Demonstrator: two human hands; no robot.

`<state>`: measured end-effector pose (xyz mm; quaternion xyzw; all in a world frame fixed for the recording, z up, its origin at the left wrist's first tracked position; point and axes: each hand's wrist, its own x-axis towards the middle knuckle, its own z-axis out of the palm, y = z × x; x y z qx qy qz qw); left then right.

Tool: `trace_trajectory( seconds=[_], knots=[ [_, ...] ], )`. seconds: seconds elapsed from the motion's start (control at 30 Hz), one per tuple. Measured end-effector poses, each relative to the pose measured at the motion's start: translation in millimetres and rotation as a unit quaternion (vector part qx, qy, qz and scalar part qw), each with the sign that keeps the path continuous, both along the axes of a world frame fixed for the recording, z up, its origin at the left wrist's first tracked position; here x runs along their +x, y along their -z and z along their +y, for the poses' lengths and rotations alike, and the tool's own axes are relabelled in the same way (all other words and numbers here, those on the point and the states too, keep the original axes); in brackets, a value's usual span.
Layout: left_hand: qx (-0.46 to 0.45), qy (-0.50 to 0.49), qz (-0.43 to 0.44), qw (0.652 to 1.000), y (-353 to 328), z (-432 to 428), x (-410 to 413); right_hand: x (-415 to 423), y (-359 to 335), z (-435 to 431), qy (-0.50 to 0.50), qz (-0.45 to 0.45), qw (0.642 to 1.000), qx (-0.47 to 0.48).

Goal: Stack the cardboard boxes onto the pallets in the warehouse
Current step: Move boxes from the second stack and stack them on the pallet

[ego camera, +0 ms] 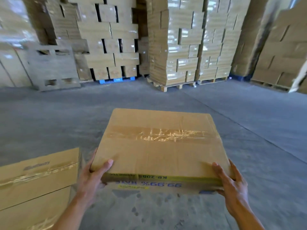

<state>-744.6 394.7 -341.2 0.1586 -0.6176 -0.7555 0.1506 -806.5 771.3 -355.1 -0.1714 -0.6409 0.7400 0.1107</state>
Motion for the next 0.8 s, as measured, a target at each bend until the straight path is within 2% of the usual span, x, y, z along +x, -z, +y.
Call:
trace_trajectory(
  seconds=[0.1,0.3,0.67,0.8],
  knots=[
    [0.008,-0.007,0.025,1.0,-8,6,57,55,-10,6,-0.012,0.024,0.999,-0.018],
    [-0.01,-0.047,0.003,0.999,-16,37,180,154,-21,34,-0.057,0.014,0.998,-0.022],
    [0.045,-0.116,0.003,0.992,-6,84,350,265,-10,76,-0.13,0.061,0.99,-0.009],
    [0.044,-0.17,-0.018,0.984,-5,106,424,319,-3,84,-0.174,0.041,0.984,0.012]
  ],
)
